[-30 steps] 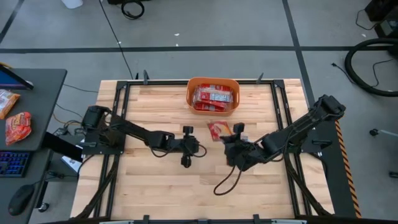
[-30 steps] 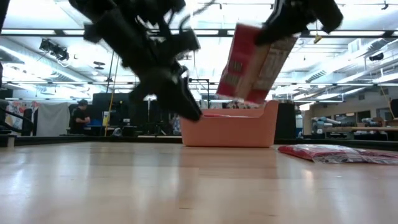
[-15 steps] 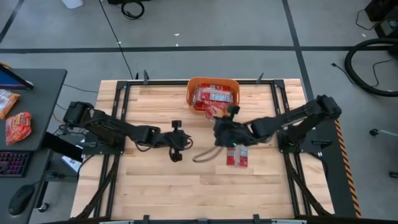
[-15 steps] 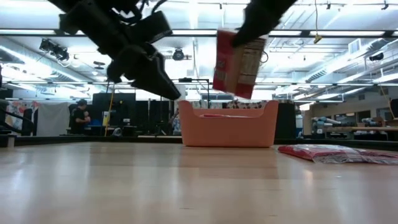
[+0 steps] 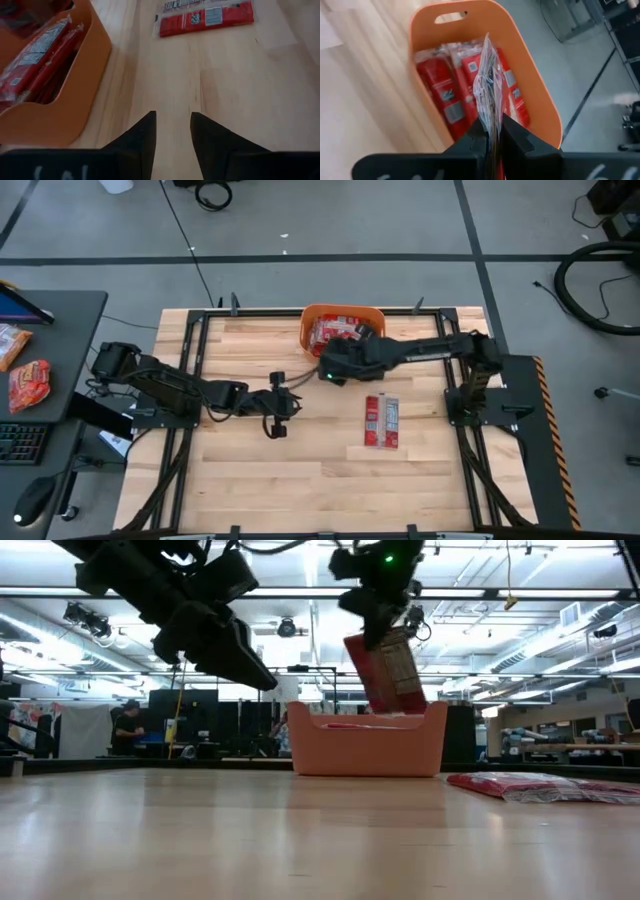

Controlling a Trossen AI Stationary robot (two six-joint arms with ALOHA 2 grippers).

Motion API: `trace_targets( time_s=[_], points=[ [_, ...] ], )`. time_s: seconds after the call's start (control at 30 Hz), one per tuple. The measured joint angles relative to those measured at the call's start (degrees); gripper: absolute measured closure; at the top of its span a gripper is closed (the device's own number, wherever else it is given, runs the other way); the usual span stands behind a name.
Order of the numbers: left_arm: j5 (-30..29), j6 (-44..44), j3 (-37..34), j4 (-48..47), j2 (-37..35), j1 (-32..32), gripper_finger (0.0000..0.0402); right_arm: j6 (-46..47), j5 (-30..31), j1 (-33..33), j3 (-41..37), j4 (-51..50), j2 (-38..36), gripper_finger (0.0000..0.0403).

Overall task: Sort popcorn bags into baskets
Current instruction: Put the red popcorn bag into the orange bin

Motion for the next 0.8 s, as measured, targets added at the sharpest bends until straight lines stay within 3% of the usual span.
trace_targets(
  time_s=[0.2, 0.47, 0.63, 0.8],
  points=[
    [0.0, -0.8, 0.0, -1.2, 0.0, -0.5, 0.0276, 0.1, -2.9, -6.3, 7.0, -2.1, 5.5, 0.0369],
    [-0.2, -2.6, 0.0, -9.3, -5.0, -2.4, 0.0276, 5.4, -11.3, -15.7, 7.8, -1.6, 8.5, 0.0364],
    [-0.1, -2.5, 0.0, -9.2, -5.3, -3.5, 0.0276, 1.6, -14.6, -18.8, 7.8, 4.2, 9.3, 0.0339],
    [-0.1, -2.5, 0.0, -9.1, -5.2, -3.7, 0.0276, -1.9, -22.3, -20.1, 7.8, 13.6, 9.3, 0.0301]
  ],
)
